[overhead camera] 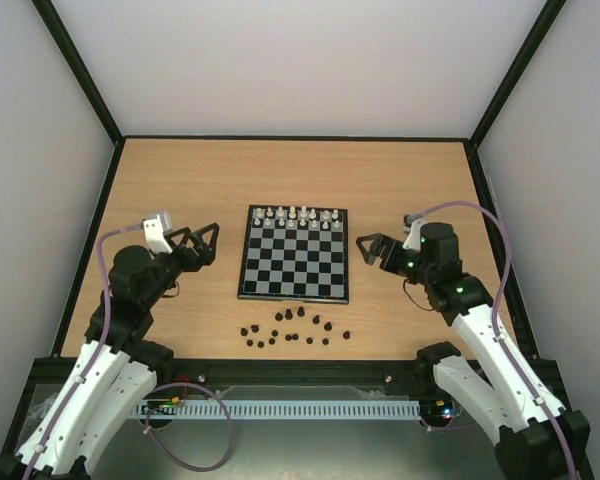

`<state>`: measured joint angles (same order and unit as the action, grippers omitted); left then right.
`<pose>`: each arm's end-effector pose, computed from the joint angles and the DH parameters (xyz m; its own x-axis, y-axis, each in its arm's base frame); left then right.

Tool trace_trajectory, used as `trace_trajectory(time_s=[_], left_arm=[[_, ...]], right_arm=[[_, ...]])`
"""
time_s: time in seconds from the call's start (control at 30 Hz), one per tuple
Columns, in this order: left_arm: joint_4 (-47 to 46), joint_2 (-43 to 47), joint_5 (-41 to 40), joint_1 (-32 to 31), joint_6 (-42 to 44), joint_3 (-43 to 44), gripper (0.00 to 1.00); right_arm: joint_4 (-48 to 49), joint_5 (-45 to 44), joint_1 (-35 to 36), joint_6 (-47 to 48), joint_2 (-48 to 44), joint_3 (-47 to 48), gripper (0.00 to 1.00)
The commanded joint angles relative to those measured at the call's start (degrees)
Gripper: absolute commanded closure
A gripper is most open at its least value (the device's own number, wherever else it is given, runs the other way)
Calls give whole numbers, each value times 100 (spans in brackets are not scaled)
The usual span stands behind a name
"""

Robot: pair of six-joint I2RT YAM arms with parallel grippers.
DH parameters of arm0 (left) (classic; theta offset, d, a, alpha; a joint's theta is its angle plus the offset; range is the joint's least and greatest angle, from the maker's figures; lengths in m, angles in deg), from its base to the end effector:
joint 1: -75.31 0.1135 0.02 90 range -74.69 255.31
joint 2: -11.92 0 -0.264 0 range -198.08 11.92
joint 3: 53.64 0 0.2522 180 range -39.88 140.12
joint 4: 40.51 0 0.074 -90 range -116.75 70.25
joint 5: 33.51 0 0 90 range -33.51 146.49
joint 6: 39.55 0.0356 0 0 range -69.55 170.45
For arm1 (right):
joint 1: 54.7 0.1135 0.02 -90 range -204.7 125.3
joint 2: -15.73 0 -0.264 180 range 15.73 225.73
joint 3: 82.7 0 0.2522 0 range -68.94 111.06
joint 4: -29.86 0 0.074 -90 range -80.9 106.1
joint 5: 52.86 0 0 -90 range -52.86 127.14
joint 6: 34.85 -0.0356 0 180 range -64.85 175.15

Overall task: Set up the chess pieces on the board
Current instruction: Pick up the chess piece at the center of the board.

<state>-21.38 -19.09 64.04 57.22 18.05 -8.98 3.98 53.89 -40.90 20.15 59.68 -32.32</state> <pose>0.1389 -0.0503 0.2986 -0.3082 -0.4581 -0.8337 0.3162 0.7772 -0.5440 0.1748 0.0535 0.2890 -0.5473 0.4311 -0.7174 -0.2178 0.7542 0.6195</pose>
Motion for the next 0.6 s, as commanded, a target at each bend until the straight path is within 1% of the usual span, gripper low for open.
trace_trajectory(time_s=[0.0, 0.1, 0.13, 0.3, 0.4, 0.47, 0.5, 0.57], left_arm=[[643, 347, 319, 6, -689, -97, 1], [818, 277, 608, 0, -670, -96, 1], [842, 292, 692, 1, -663, -146, 1], [1022, 514, 552, -5, -706, -344, 1], [1171, 505, 478, -3, -803, -408, 1], [1192, 357, 688, -14, -921, -395, 1], [1167, 253, 860, -16, -910, -391, 1], [1175, -14, 1079, -55, -756, -346, 1]], right_arm=[[-615, -619, 768, -85, -123, -59, 2], [-749, -935, 1176, -113, -96, -52, 1], [-787, -1063, 1347, -258, -54, -53, 1], [-1044, -2129, 2655, -618, 504, 81, 1], [-1280, -2899, 3484, -946, 1033, 238, 8], [-1485, -3335, 3981, -1208, 1421, 302, 16], [-1588, -3460, 4204, -1350, 1628, 324, 22], [-1772, -3698, 4588, -1657, 2049, 340, 28]])
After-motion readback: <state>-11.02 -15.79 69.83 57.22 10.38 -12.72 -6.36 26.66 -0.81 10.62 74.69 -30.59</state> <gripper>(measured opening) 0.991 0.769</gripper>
